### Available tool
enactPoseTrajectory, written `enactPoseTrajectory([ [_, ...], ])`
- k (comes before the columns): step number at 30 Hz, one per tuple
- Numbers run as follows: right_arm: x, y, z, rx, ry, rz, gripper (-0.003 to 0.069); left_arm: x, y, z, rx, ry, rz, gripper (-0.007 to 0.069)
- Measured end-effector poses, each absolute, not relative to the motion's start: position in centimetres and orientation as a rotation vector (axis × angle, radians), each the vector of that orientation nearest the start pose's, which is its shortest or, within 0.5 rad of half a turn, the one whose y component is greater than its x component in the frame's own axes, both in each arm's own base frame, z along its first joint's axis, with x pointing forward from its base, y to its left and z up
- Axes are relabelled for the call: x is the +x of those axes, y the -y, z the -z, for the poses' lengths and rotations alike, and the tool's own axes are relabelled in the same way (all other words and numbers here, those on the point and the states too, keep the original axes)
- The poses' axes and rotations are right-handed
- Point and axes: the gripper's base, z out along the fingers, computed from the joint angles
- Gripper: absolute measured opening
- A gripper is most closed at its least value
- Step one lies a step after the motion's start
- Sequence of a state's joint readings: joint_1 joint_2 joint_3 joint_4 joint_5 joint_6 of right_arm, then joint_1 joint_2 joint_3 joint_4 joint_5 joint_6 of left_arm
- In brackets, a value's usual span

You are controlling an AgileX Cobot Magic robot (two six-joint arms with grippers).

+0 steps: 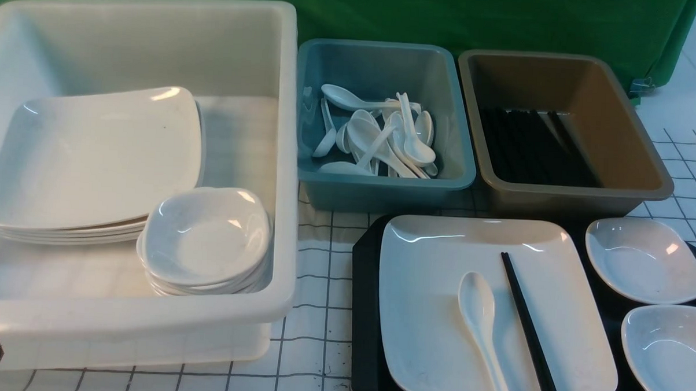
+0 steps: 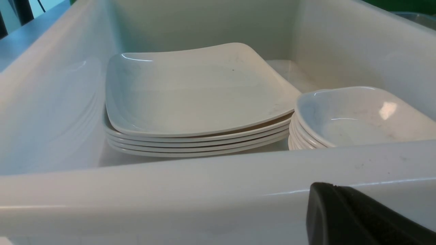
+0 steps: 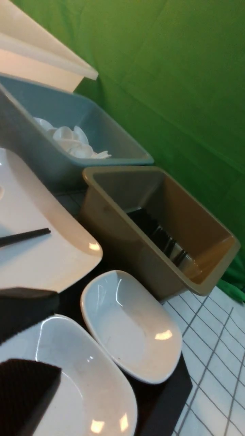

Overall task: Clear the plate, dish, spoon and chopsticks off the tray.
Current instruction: Use the right arm to grab a pair of chopsticks from the plate

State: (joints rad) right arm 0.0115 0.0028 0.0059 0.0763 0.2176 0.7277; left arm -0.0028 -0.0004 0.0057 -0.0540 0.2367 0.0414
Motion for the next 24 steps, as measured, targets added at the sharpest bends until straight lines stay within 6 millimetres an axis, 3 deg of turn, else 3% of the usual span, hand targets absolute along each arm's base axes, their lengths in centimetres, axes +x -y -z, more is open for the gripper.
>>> enactPoseTrajectory([
  [2, 5.6, -0.2, -19.3, 0.672, -1.6, -0.633, 0.0227, 5.6, 0.1, -19.0, 0.002, -1.725, 0.021, 0.002],
  [5, 5.5, -0.2, -20.9, 0.62, -1.533, -0.629, 0.0134, 5.6, 0.1, -19.0, 0.002, -1.725, 0.021, 0.002],
  [7, 5.4, -0.2, -22.8, 0.565, -1.47, -0.613, 0.0074, 5.6, 0.1, -19.0, 0.002, -1.725, 0.021, 0.002],
  [8, 5.3, -0.1, -24.8, 0.504, -1.419, -0.581, 0.0036, 5.6, 0.1, -19.0, 0.002, -1.725, 0.021, 0.002],
  [11, 5.9, -0.1, -29.0, 0.375, -1.43, -0.45, 0.0013, 5.6, 0.1, -19.0, 0.002, -1.725, 0.021, 0.002],
  [12, 5.9, -0.1, -29.0, 0.366, -1.431, -0.44, 0.0013, 5.6, 0.1, -19.0, 0.002, -1.725, 0.021, 0.002],
  [14, 7.8, -0.3, -31.4, 0.264, -1.623, -0.296, 0.0008, 5.6, 0.1, -19.0, 0.002, -1.725, 0.021, 0.002],
  [15, 8.2, -0.3, -31.4, 0.258, -1.656, -0.285, 0.0008, 5.6, 0.1, -19.0, 0.002, -1.725, 0.021, 0.002],
  [17, 10.3, -0.5, -32.0, 0.171, -1.924, -0.191, 0.0011, 5.6, 0.1, -19.0, 0.002, -1.725, 0.021, 0.002],
  [21, 14.4, -0.9, -30.2, 0.073, -2.384, -0.147, 0.0055, 5.6, 0.1, -19.0, 0.002, -1.725, 0.021, 0.002],
  [22, 14.6, -0.9, -30.0, 0.057, -2.404, -0.145, 0.0058, 5.6, 0.1, -19.0, 0.002, -1.725, 0.021, 0.002],
  [24, 17.1, -1.8, -27.2, -0.034, -2.647, -0.235, 0.0121, 5.6, 0.1, -19.0, 0.002, -1.725, 0.021, 0.002],
])
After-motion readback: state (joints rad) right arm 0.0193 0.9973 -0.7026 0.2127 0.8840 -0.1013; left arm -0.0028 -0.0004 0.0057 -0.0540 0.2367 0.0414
